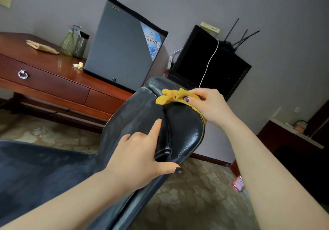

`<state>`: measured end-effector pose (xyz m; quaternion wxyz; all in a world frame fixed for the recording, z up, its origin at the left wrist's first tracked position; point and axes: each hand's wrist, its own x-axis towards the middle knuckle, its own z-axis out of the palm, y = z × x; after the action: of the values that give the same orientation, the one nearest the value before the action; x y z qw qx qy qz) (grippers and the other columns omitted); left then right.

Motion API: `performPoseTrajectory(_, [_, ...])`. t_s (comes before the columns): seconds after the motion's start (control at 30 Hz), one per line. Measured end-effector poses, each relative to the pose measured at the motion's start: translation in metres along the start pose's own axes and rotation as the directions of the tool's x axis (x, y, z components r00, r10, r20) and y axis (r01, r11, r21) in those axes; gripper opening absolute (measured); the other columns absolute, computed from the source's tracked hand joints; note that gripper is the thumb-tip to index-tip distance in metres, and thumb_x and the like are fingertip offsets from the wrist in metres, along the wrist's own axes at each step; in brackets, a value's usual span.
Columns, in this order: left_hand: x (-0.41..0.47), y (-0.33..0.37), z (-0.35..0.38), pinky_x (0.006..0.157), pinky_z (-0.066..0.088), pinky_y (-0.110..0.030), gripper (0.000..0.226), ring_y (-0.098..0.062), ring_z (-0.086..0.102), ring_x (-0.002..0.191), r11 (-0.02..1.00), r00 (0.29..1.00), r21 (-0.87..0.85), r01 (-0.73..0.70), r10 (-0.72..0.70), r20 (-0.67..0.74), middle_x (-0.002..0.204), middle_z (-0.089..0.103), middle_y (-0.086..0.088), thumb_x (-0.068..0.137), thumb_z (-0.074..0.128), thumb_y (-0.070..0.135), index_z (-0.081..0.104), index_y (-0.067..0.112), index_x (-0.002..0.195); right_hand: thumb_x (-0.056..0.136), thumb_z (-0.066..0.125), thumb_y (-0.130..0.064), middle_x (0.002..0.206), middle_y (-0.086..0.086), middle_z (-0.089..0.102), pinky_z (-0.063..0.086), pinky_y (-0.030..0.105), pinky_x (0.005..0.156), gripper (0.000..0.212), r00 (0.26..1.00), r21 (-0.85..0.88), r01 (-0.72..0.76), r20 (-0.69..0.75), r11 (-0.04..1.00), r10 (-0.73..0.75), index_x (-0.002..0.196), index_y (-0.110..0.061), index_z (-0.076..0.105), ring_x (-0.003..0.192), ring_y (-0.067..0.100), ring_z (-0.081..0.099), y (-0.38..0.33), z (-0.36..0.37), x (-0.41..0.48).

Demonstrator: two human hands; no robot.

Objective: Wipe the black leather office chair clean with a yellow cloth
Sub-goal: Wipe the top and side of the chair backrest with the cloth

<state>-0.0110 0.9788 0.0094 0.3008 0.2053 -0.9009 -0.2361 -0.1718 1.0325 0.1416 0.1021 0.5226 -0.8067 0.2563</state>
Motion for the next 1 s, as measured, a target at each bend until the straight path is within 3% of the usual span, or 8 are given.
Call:
performPoseTrajectory(0.1, [0.0, 0.0, 0.0, 0.102, 0.031, -0.028, 0.115, -0.011, 0.046, 0.119, 1.0, 1.0, 0.014, -0.008, 0.008, 0.021, 0.132, 0.054, 0.008, 0.067, 0.053, 0.077, -0.012, 0.028, 0.149, 0.09, 0.062, -0.022, 0.089, -0.014, 0.063, 0.036, -0.002, 0.067, 0.019, 0.999, -0.028, -0.009, -0.036, 1.0, 0.008, 0.107, -0.024, 0.072, 0.087, 0.004, 0.056, -0.004, 0.001, -0.01])
performPoseTrajectory(0.27, [-0.002, 0.0, 0.001, 0.099, 0.035, -0.03, 0.113, -0.015, 0.049, 0.119, 1.0, 1.0, -0.007, 0.002, -0.002, 0.013, 0.129, 0.058, 0.005, 0.067, 0.055, 0.076, -0.004, 0.027, 0.15, 0.089, 0.064, -0.024, 0.1, -0.011, 0.066, 0.034, 0.0, 0.073, 0.024, 0.996, -0.032, -0.017, -0.089, 0.999, 0.014, 0.112, -0.024, 0.071, 0.098, 0.006, 0.054, -0.01, -0.002, -0.039])
performPoseTrajectory(0.43, [-0.004, -0.001, -0.003, 0.101, 0.031, -0.029, 0.115, -0.017, 0.046, 0.121, 0.995, 0.998, -0.093, -0.032, 0.037, 0.052, 0.127, 0.058, -0.002, 0.066, 0.066, 0.068, -0.007, 0.034, 0.149, 0.085, 0.066, -0.013, 0.096, -0.026, 0.058, 0.028, -0.009, 0.074, 0.023, 0.985, 0.004, 0.073, -0.157, 0.997, -0.071, 0.104, -0.024, 0.073, 0.088, -0.02, 0.052, -0.017, 0.004, -0.072])
performPoseTrajectory(0.5, [-0.007, -0.007, -0.007, 0.106, 0.024, -0.026, 0.122, -0.014, 0.036, 0.126, 0.994, 0.989, -0.09, -0.064, 0.075, 0.13, 0.133, 0.051, 0.001, 0.065, 0.071, 0.063, -0.016, 0.037, 0.146, 0.083, 0.067, -0.007, 0.103, -0.025, 0.061, 0.03, -0.006, 0.086, 0.025, 0.973, 0.053, 0.114, -0.207, 0.992, -0.1, 0.101, -0.023, 0.074, 0.106, -0.019, 0.049, -0.015, 0.011, -0.083])
performPoseTrajectory(0.57, [-0.012, -0.014, -0.012, 0.113, 0.017, -0.028, 0.127, -0.012, 0.022, 0.135, 0.994, 0.972, -0.087, -0.073, 0.09, 0.218, 0.145, 0.037, 0.005, 0.065, 0.073, 0.061, -0.023, 0.038, 0.144, 0.082, 0.065, -0.002, 0.116, -0.015, 0.063, 0.031, 0.002, 0.099, 0.027, 0.954, 0.074, 0.15, -0.272, 0.986, -0.125, 0.099, -0.02, 0.074, 0.121, -0.006, 0.048, -0.013, 0.02, -0.092])
performPoseTrajectory(0.67, [-0.017, -0.02, -0.021, 0.116, 0.004, -0.031, 0.128, -0.004, 0.008, 0.137, 0.997, 0.942, -0.019, -0.08, 0.082, 0.327, 0.153, 0.019, 0.009, 0.068, 0.072, 0.06, -0.027, 0.032, 0.143, 0.08, 0.063, -0.003, 0.12, -0.014, 0.06, 0.031, 0.006, 0.103, 0.027, 0.91, 0.074, 0.231, -0.368, 0.97, -0.189, 0.1, -0.019, 0.073, 0.126, 0.0, 0.046, -0.012, 0.032, -0.103])
performPoseTrajectory(0.77, [-0.017, -0.019, -0.025, 0.115, 0.003, -0.031, 0.131, -0.006, 0.006, 0.136, 0.995, 0.922, 0.043, -0.092, 0.068, 0.381, 0.152, 0.019, 0.006, 0.067, 0.071, 0.06, -0.031, 0.028, 0.142, 0.077, 0.061, -0.006, 0.119, -0.013, 0.06, 0.032, 0.011, 0.106, 0.026, 0.873, 0.039, 0.286, -0.423, 0.958, -0.243, 0.098, -0.017, 0.073, 0.126, 0.001, 0.047, -0.013, 0.039, -0.113])
performPoseTrajectory(1.0, [-0.016, -0.023, -0.021, 0.115, 0.006, -0.034, 0.134, -0.01, 0.013, 0.136, 0.994, 0.908, 0.061, -0.092, 0.059, 0.415, 0.145, 0.03, 0.007, 0.063, 0.071, 0.064, -0.031, 0.03, 0.143, 0.078, 0.058, -0.015, 0.113, -0.008, 0.063, 0.04, 0.04, 0.107, 0.022, 0.788, -0.167, 0.413, -0.427, 0.895, -0.444, 0.092, -0.01, 0.074, 0.123, 0.01, 0.051, -0.01, 0.055, -0.141])
